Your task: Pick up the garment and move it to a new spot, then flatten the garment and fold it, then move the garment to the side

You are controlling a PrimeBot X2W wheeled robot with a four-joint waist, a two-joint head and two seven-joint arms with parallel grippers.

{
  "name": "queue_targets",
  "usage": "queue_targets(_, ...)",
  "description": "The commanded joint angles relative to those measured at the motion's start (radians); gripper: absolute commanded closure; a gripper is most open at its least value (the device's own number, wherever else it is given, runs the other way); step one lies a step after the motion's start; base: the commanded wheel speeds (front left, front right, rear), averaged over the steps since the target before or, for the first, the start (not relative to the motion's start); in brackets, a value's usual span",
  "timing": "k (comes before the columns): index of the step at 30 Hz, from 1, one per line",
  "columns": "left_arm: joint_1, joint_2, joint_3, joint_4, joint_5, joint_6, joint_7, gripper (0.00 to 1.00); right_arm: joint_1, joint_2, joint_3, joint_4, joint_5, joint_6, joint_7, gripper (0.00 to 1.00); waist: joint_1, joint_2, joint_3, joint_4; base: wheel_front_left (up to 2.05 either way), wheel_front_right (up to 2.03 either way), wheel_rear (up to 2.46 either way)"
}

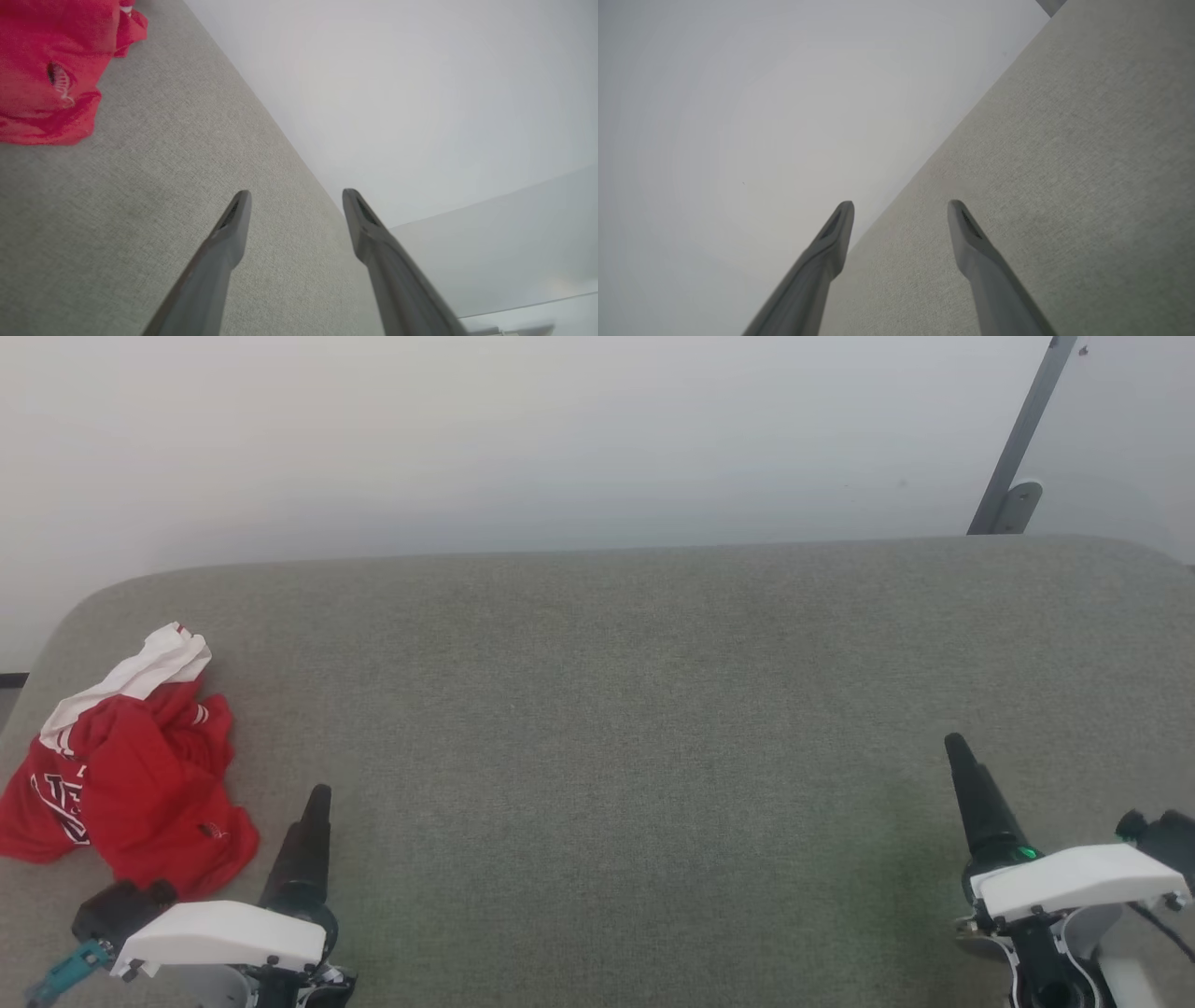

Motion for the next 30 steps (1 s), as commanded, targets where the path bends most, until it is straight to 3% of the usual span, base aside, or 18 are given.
queue_targets(1, -0.005, 0.011, 0.000, -0.018, 0.018, 0.003, -0.009, 0.00, -0.030, -0.010, 0.005, -0.015, -0.021, 0.000, -0.009, 0.00, 0.0000, 0.0000, 0.000, 0.000, 0.00, 0.00, 0.00)
queue_targets(11, 0.008, 0.029, 0.010, -0.038, 0.196, -0.007, -0.046, 0.00, -0.046, -0.043, 0.025, -0.003, -0.201, 0.000, -0.057, 0.00, 0.0000, 0.0000, -0.001, -0.004, 0.00, 0.00, 0.00)
queue_targets(30, 0.020, 0.052, 0.041, -0.053, 0.450, -0.040, -0.099, 0.00, -0.059, -0.077, 0.025, -0.026, -0.439, 0.000, -0.114, 0.00, 0.0000, 0.0000, -0.002, -0.010, 0.00, 0.00, 0.00)
